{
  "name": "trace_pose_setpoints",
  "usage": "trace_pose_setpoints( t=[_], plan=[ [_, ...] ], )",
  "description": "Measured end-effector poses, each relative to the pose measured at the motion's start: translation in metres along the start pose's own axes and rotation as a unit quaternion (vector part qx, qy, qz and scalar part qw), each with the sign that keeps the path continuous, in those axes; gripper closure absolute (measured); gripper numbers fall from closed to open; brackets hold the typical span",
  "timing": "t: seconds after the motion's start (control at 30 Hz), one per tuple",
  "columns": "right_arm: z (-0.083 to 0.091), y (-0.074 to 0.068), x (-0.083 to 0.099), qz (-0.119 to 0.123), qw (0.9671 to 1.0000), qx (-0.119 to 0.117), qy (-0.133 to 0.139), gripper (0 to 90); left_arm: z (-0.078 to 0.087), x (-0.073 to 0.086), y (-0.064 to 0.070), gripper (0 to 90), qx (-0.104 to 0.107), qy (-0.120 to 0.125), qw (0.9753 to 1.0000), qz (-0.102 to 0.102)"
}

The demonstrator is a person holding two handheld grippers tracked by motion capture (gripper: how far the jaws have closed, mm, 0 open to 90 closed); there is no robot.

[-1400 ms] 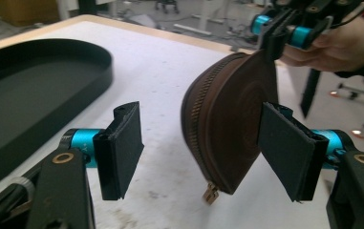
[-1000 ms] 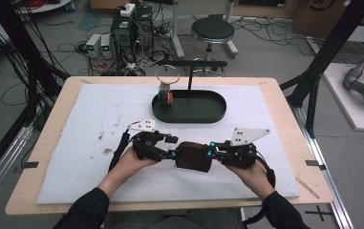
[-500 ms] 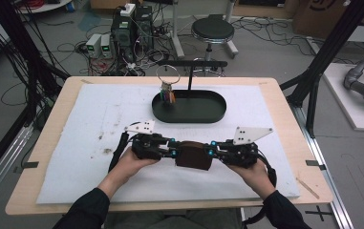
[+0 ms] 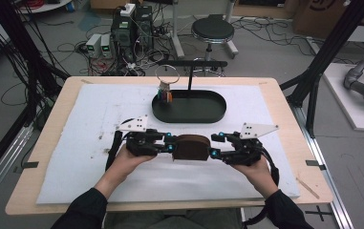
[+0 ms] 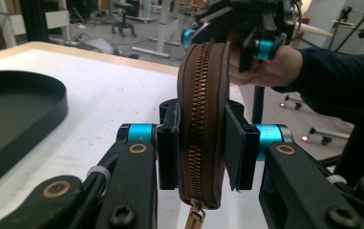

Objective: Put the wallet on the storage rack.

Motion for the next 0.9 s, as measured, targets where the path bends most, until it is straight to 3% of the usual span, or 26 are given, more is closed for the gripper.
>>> trace_pose_setpoints(
  t=[0.17, 0.27, 0.4, 0.6, 0.67, 0.9],
  plan=[
    [-0.007, 0.002, 0.002, -0.009, 0.9999, -0.012, -0.008, 41.5, 0.003, -0.008, 0.004, 69.7, -0.006, -0.009, 0.9999, -0.010],
    [-0.010, 0.001, 0.003, -0.009, 0.9994, -0.032, -0.005, 44.2, 0.002, -0.009, 0.006, 69.7, -0.008, -0.011, 0.9999, -0.009],
    [-0.011, 0.001, 0.004, -0.010, 0.9991, -0.041, 0.001, 53.5, 0.001, -0.010, 0.008, 69.7, -0.006, -0.009, 0.9999, -0.008],
    [-0.012, 0.002, 0.004, -0.015, 0.9988, -0.046, 0.005, 54.5, -0.001, -0.010, 0.010, 69.7, 0.004, -0.002, 1.0000, -0.007],
    [-0.012, 0.001, 0.004, -0.007, 0.9986, -0.051, 0.010, 61.2, -0.001, -0.010, 0.010, 69.5, 0.005, -0.001, 1.0000, -0.007],
    [-0.010, 0.000, 0.004, -0.003, 0.9979, -0.063, 0.018, 66.7, 0.000, -0.011, 0.011, 65.8, 0.004, 0.006, 1.0000, -0.004]
  ],
)
Point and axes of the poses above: each handheld gripper's, and its own axes: z roughly backward along the jaws, x roughly out of its underside, y roughly to its right, the point moved 2 cm from there along -z, roughly forward along the jaws, and after that the axes turned 10 degrees about -x, right-handed, at the moved point
